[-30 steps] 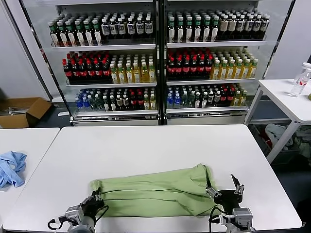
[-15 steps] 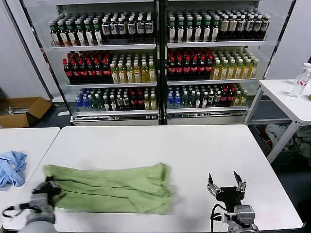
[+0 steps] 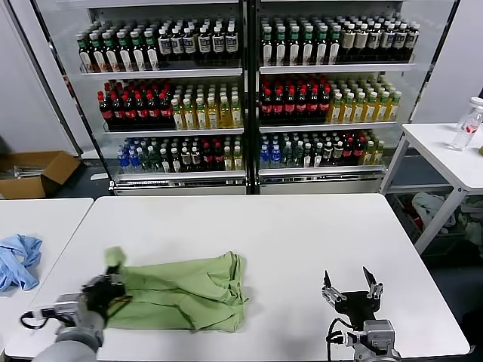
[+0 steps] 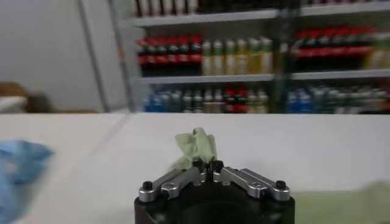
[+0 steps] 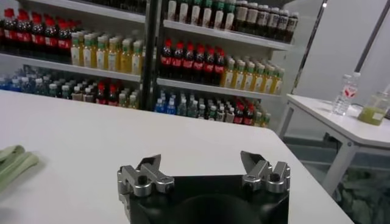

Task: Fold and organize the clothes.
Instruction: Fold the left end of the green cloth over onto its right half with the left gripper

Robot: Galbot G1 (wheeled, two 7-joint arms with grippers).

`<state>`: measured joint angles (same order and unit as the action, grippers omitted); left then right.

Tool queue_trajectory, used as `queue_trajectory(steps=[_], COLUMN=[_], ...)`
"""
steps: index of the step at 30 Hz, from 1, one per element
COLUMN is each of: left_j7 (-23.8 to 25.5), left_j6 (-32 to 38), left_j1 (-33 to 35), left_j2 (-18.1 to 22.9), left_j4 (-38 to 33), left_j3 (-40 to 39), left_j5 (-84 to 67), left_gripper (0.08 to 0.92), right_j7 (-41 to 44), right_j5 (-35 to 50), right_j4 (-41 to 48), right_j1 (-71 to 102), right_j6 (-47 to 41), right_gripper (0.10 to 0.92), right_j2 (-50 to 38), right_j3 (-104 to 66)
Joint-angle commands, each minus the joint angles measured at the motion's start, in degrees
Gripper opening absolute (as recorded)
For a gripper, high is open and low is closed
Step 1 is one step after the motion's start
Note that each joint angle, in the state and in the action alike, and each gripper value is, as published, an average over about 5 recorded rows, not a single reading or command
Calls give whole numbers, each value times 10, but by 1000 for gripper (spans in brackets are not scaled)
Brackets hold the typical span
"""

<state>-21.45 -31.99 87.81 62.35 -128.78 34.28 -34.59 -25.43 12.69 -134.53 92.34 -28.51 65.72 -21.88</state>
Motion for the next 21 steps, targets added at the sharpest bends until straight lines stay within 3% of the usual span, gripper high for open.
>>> queue_trajectory(steps=[1,9,21], left_j7=[31,38,42], left_j6=[-10,14,40], left_j1=[-35,-81,-119], left_j2=[9,48,84], left_j4=[-30,44,74], left_j3=[-130,-177,-200], left_j5=[-100,-76,-69], left_gripper=[107,107,107], right_j7=[1,3,8], right_j5=[-7,-12,-37], right_j4=[-1,3,1], right_j1=[1,-1,5], right_j6=[1,1,11], right_gripper=[823,823,823], right_j2=[2,4,6], right_j3=[0,3,1])
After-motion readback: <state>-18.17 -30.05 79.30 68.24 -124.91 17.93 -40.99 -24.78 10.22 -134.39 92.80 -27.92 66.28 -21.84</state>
